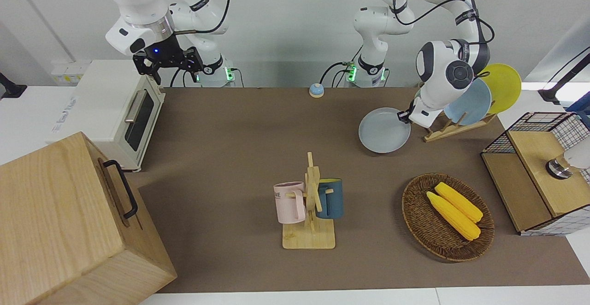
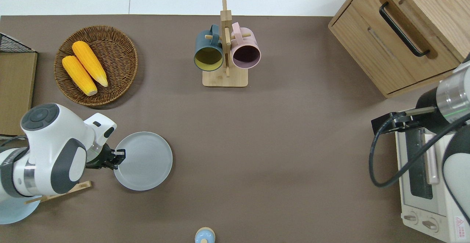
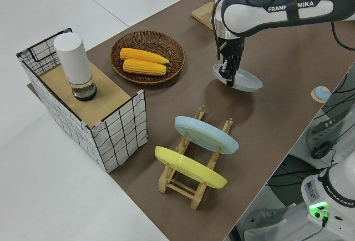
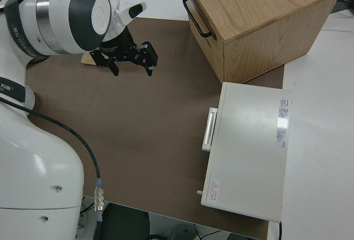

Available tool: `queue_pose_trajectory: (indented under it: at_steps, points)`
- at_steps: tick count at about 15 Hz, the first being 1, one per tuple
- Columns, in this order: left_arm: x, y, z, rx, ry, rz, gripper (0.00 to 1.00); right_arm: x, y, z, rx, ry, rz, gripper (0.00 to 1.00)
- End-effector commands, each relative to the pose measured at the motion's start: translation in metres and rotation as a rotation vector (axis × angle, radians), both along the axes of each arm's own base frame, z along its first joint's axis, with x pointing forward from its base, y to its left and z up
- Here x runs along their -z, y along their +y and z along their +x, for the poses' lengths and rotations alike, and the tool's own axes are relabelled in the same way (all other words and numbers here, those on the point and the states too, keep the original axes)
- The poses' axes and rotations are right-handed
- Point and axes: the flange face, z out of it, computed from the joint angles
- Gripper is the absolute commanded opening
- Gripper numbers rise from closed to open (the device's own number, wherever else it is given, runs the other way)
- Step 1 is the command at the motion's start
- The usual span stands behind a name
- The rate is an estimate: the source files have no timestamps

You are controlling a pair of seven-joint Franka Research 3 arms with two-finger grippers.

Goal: Pick gray plate from table and place it on lower plate rack with left arm
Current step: 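Carry the gray plate with the left gripper toward the wooden rack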

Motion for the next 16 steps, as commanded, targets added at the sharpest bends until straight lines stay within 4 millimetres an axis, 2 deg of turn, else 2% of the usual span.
queue_pose_trajectory:
  at_steps: [1, 5, 10, 16]
  points:
    - [-0.037, 0.011, 0.005, 0.019, 0.024, 0.115, 0.00, -0.005, -0.002, -0.002, 0.016, 0.001, -0.009, 0.983]
    - [-0.061, 0.022, 0.002, 0.017, 0.037, 0.366, 0.00, -0.005, -0.002, -0.002, 0.016, 0.001, -0.009, 0.983]
    - [-0.071, 0.047, -0.006, 0.024, 0.104, 0.592, 0.00, -0.005, -0.002, -0.002, 0.016, 0.001, -0.009, 0.983]
    - [-0.072, 0.053, -0.019, -0.074, 0.160, 0.710, 0.00, -0.005, -0.002, -0.002, 0.016, 0.001, -0.009, 0.983]
